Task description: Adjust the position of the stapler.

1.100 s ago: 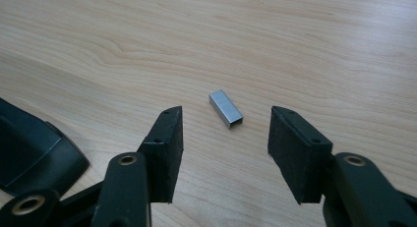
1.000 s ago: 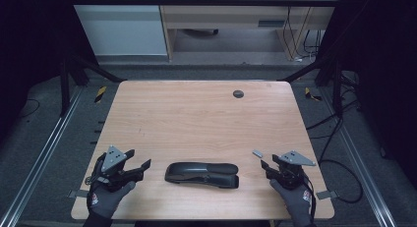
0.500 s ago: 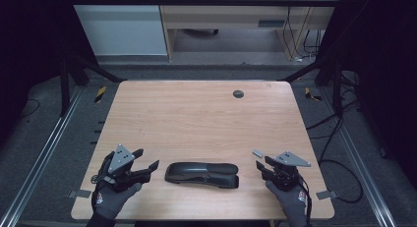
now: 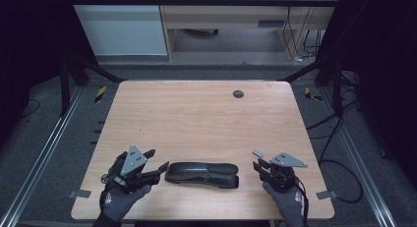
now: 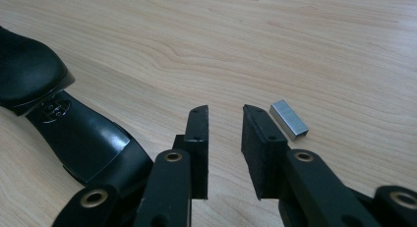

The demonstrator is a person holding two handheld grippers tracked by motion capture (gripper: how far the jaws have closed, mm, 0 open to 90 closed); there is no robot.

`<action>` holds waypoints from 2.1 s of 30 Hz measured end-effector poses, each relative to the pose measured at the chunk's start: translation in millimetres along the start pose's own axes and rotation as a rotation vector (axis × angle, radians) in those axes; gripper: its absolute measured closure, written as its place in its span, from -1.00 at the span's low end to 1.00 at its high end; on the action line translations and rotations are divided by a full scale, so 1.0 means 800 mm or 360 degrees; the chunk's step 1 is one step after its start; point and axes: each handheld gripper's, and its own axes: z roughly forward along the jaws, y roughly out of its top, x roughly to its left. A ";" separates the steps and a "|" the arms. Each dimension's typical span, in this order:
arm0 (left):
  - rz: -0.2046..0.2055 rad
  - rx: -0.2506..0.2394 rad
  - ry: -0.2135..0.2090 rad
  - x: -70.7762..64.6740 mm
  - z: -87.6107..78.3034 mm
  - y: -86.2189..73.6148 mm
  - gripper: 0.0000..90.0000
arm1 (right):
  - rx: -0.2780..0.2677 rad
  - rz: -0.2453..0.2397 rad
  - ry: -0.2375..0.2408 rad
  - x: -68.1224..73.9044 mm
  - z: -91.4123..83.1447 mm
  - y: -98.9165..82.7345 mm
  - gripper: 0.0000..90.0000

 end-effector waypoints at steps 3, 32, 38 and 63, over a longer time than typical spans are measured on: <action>0.0028 0.0005 -0.0009 -0.005 0.003 0.004 -0.12 | 0.0002 0.0008 0.0006 0.002 0.000 0.000 0.69; 0.0006 0.0033 0.0133 -0.002 0.018 -0.008 0.52 | 0.0174 -0.0053 0.0354 0.061 0.012 -0.017 1.00; -0.0053 0.0017 0.0177 0.007 0.016 -0.012 0.52 | 0.0267 -0.0096 0.0396 0.077 0.024 -0.025 1.00; -0.0074 -0.0007 0.0197 0.011 0.011 -0.011 0.51 | 0.0307 -0.0119 0.0333 0.072 0.036 -0.027 1.00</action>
